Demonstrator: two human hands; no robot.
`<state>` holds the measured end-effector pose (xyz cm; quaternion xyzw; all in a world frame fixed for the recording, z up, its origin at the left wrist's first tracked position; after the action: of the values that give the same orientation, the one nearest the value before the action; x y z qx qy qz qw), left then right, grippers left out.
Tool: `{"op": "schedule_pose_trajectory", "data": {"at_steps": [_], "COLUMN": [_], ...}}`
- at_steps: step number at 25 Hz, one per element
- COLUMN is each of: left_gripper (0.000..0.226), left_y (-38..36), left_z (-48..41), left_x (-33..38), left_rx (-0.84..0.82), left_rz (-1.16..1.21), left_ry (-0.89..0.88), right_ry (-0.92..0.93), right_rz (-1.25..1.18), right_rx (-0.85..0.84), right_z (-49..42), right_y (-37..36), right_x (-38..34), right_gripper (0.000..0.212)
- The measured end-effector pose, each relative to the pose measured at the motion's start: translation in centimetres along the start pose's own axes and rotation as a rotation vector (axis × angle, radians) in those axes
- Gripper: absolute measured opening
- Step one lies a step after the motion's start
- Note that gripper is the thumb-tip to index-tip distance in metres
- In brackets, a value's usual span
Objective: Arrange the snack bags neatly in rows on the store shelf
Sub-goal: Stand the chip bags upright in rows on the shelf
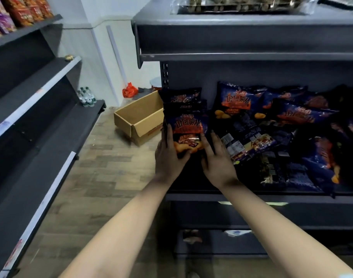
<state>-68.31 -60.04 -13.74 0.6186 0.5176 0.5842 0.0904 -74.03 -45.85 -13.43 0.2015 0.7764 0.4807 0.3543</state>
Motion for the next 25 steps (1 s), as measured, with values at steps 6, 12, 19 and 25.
{"op": "schedule_pose_trajectory", "data": {"at_steps": [6,12,19,25], "left_gripper": [0.109,0.114,0.113,0.114], "left_y": [0.1,0.0,-0.1,-0.1], "left_z": [0.5,0.4,0.1,0.1], "left_x": [-0.4,-0.3,-0.9,-1.0], "left_rx": [0.029,0.016,0.008,0.026], "left_rz": [0.022,0.004,0.021,0.019], "left_ry": [0.028,0.012,0.005,-0.009], "right_ry": [0.003,0.083,0.055,0.014], "right_rz": [-0.067,-0.011,0.108,0.128], "right_rx": [0.110,0.172,0.134,0.147], "right_z": [0.7,0.6,0.3,0.7], "right_y": [0.0,0.2,-0.5,0.0], "right_x": [0.5,0.5,0.4,0.2], "right_gripper": [0.070,0.071,0.067,0.063]}}
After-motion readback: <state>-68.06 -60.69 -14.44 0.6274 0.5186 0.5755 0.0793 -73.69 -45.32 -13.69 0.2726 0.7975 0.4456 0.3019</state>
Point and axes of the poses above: each hand's wrist, its own z-axis away from the middle knuckle, its own y-axis out of the back of the hand, x = y × z, the point moved 6 cm from there along -z, towards the middle knuckle, and after that the axes turned 2 degrees about -y, right-handed, at the moved point
